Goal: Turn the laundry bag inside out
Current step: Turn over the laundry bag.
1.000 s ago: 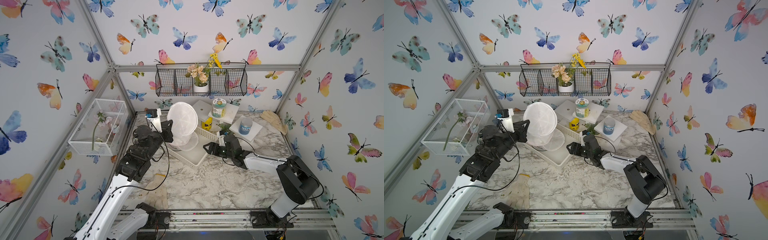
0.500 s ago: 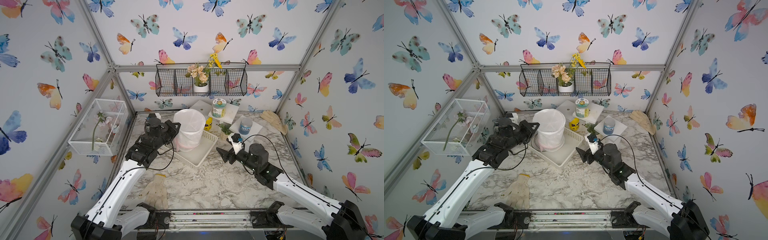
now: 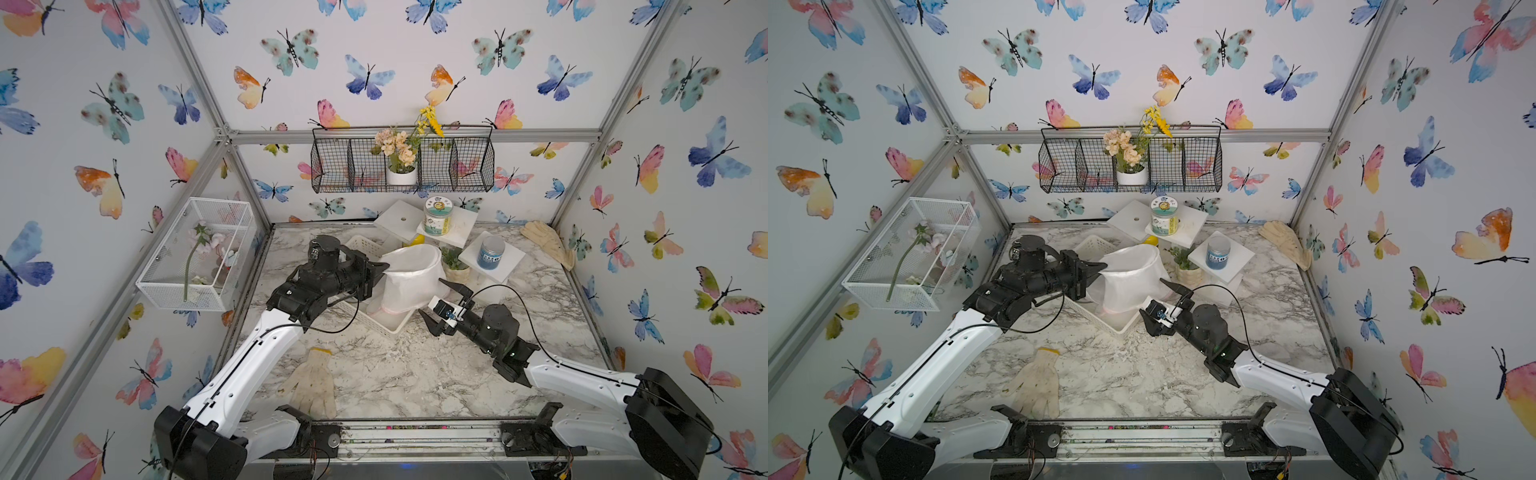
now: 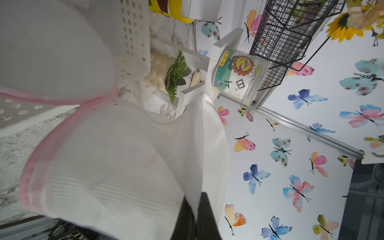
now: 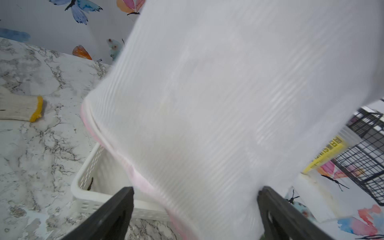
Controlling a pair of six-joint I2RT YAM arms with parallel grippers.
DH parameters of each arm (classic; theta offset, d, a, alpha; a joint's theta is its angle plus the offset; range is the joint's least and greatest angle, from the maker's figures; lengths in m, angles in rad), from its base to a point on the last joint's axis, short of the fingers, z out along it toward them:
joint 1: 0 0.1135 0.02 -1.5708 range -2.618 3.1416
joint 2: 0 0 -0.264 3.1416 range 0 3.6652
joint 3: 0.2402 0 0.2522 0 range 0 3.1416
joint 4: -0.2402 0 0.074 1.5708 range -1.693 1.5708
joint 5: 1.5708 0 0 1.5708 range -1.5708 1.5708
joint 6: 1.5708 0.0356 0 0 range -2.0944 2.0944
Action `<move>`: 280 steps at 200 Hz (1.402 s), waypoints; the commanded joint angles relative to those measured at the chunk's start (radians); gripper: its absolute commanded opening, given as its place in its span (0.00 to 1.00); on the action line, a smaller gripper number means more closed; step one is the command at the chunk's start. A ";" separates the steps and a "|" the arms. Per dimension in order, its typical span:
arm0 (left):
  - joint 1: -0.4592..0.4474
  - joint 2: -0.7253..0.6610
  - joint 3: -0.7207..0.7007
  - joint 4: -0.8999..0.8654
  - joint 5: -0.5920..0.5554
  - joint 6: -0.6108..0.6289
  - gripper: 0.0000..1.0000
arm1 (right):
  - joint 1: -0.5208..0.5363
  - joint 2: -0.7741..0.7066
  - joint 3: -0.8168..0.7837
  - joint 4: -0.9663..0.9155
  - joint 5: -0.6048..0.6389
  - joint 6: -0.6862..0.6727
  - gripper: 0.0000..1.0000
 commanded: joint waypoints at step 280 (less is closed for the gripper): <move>0.003 0.114 0.219 -0.497 -0.090 0.427 0.00 | 0.001 -0.008 0.182 0.010 -0.123 -0.153 0.83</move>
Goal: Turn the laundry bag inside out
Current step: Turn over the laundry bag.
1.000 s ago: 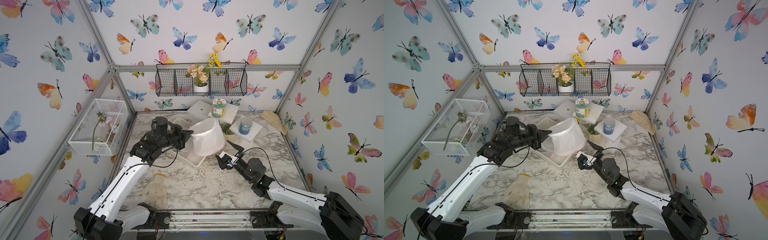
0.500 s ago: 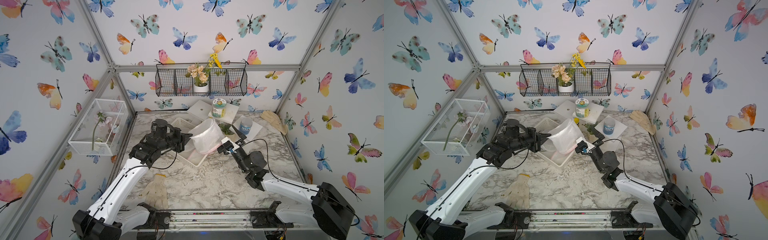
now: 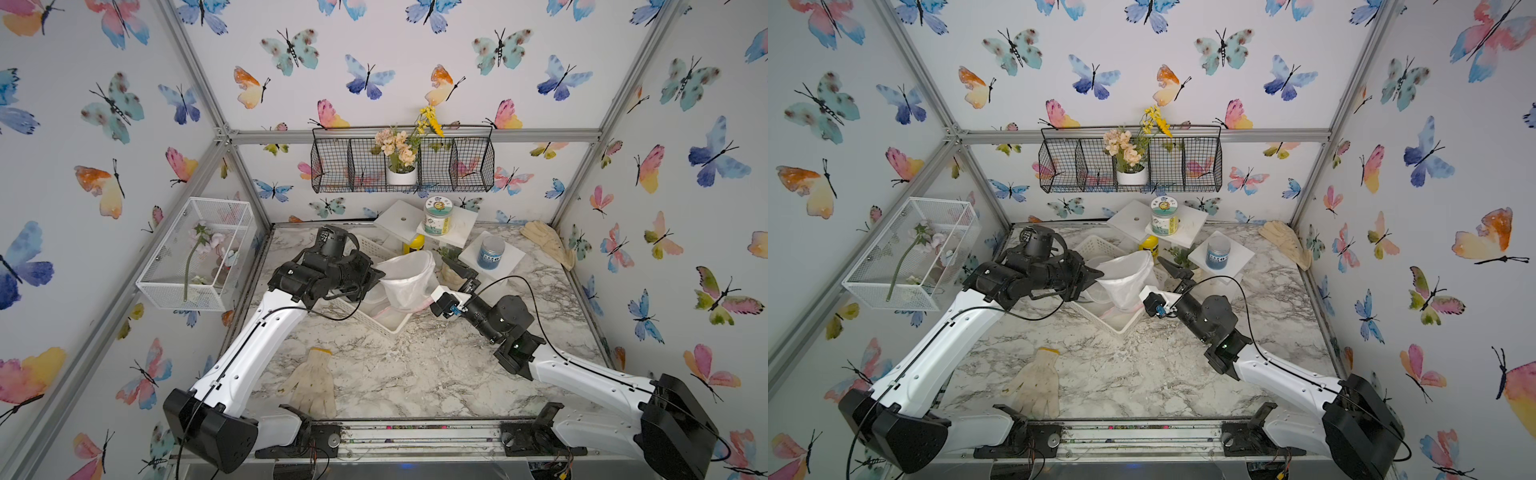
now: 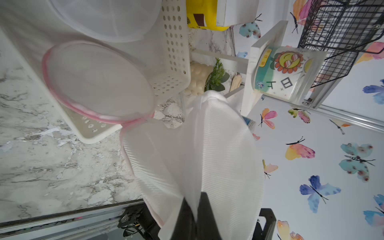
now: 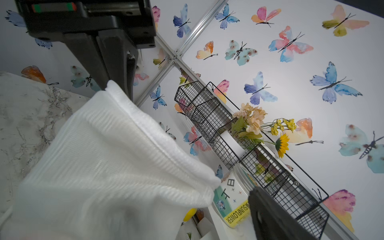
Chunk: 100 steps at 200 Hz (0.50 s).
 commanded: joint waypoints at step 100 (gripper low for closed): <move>-0.009 0.040 0.077 -0.188 -0.112 0.235 0.00 | 0.002 0.144 0.195 -0.275 -0.255 -0.006 0.55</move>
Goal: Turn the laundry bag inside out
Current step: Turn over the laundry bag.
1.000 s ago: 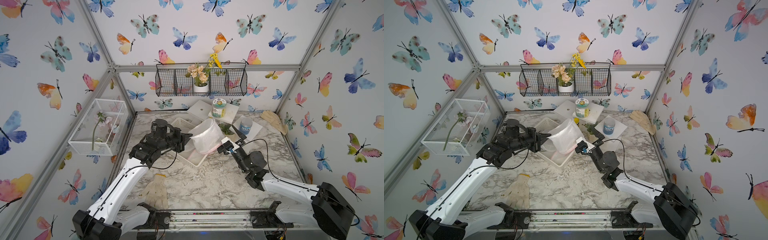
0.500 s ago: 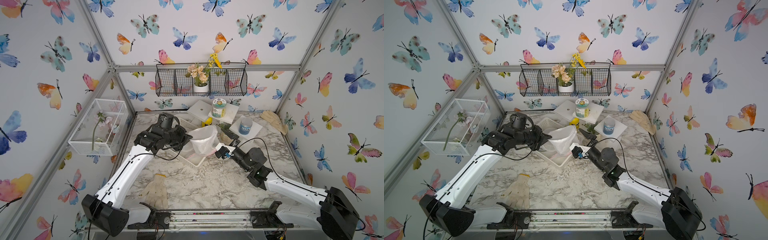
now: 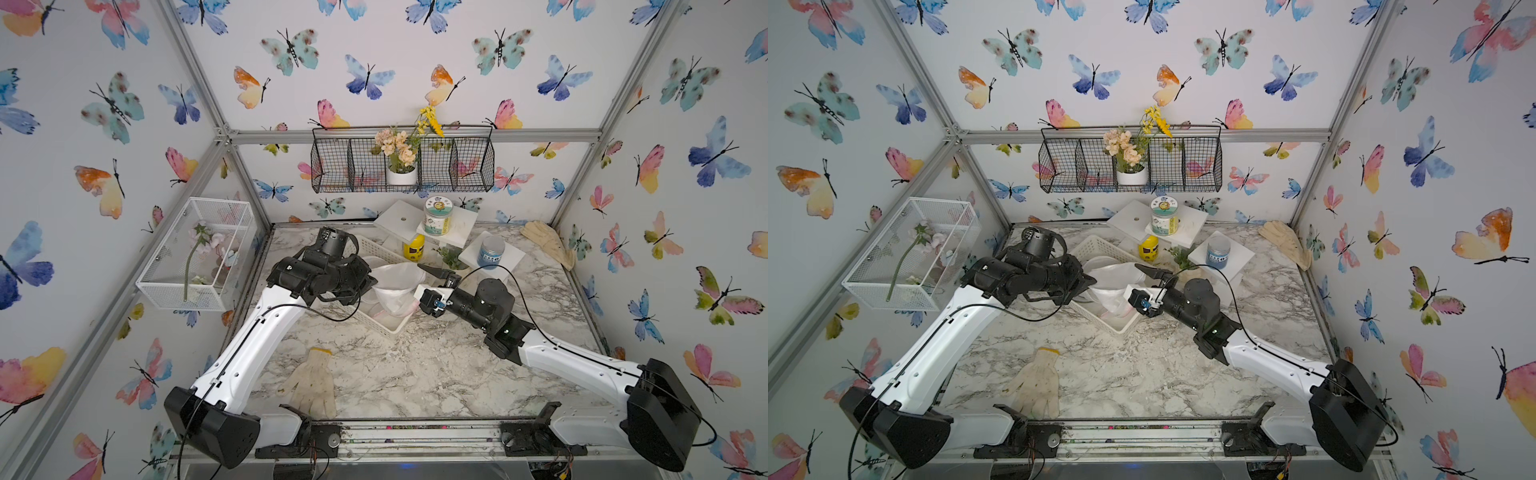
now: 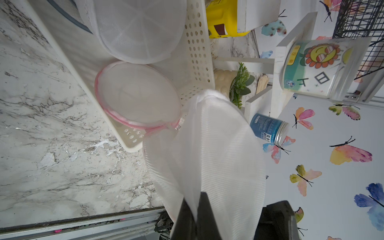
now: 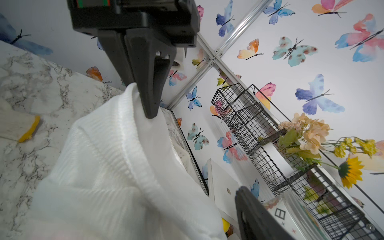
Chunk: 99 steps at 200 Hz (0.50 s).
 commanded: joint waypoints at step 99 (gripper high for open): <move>-0.001 -0.147 -0.037 0.341 -0.275 0.074 0.67 | 0.001 -0.045 0.018 -0.132 -0.121 0.407 0.02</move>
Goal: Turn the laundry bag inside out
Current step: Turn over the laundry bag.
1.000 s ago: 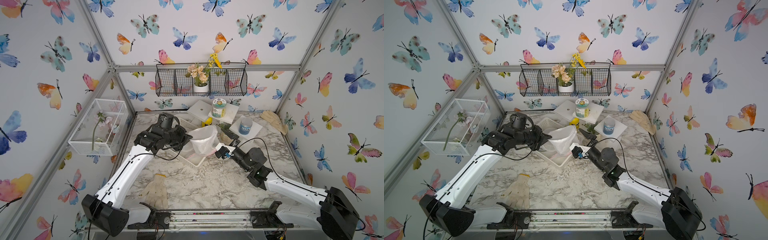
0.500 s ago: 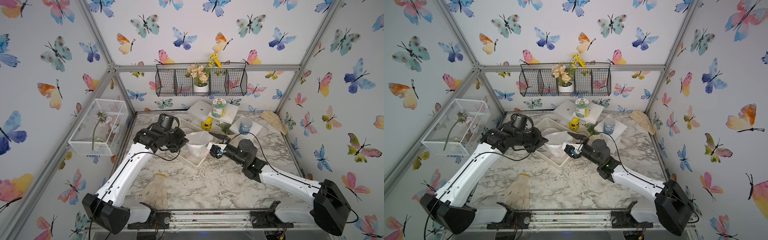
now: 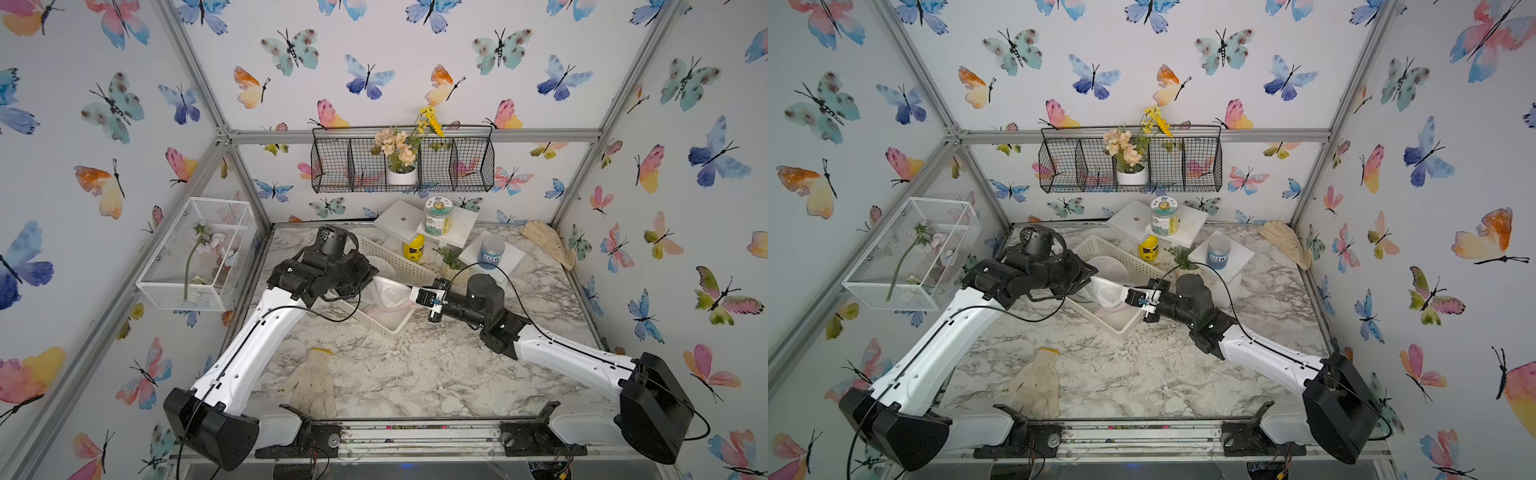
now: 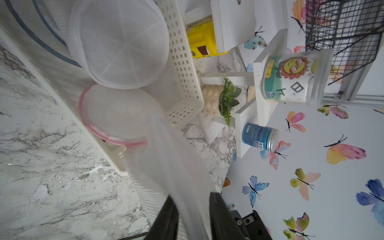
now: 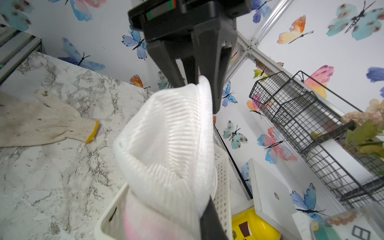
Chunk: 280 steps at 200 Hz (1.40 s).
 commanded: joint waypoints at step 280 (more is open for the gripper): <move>-0.470 -0.220 -0.436 0.867 -0.521 1.636 0.72 | 0.004 0.054 0.925 -1.339 0.201 0.780 0.02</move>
